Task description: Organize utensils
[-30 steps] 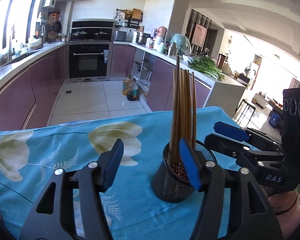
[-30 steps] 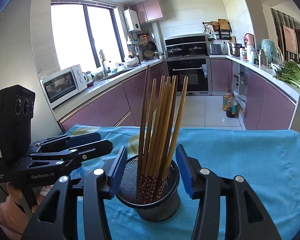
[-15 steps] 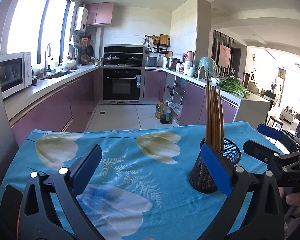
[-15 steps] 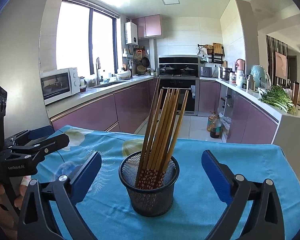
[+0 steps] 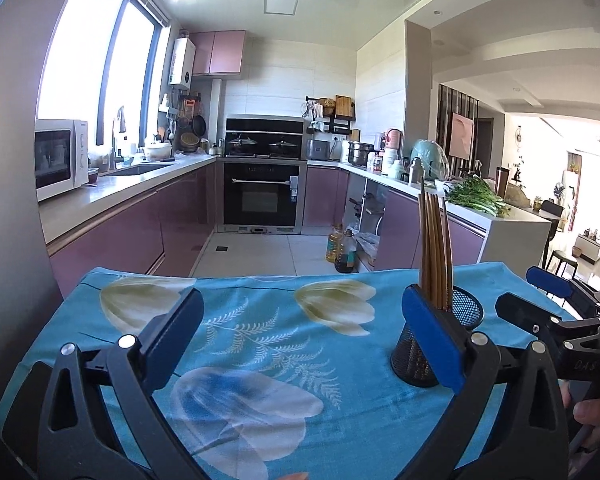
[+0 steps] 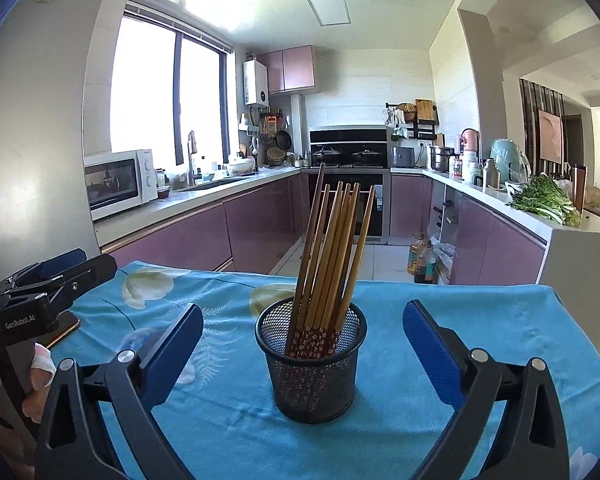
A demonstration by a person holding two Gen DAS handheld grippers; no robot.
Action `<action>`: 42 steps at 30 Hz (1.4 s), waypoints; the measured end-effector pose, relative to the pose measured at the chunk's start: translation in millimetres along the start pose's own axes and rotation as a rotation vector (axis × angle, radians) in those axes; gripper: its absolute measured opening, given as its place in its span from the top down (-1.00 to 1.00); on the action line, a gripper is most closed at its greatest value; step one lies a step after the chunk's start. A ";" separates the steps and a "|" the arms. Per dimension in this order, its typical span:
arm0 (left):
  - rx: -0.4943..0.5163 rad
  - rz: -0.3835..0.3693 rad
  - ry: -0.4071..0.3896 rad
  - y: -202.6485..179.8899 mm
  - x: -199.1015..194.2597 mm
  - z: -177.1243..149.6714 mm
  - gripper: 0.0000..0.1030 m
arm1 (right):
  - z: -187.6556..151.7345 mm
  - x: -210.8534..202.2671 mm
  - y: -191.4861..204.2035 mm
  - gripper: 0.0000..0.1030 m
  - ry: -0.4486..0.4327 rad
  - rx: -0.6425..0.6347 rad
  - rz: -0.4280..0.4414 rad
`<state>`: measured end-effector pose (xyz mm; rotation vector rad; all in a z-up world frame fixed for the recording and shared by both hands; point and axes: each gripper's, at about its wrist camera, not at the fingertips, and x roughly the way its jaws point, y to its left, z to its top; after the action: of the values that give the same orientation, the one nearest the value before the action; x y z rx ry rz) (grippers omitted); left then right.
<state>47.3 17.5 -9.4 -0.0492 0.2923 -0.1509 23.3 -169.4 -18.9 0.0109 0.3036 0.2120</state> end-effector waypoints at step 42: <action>0.018 0.089 -0.064 -6.4 -23.8 -11.9 -0.89 | -3.1 -13.6 13.0 -0.88 -0.053 -0.003 -0.048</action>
<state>20.5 14.5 -13.6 -0.0229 0.2283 -0.0629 7.0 -159.5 -17.3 0.0058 0.2507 0.1644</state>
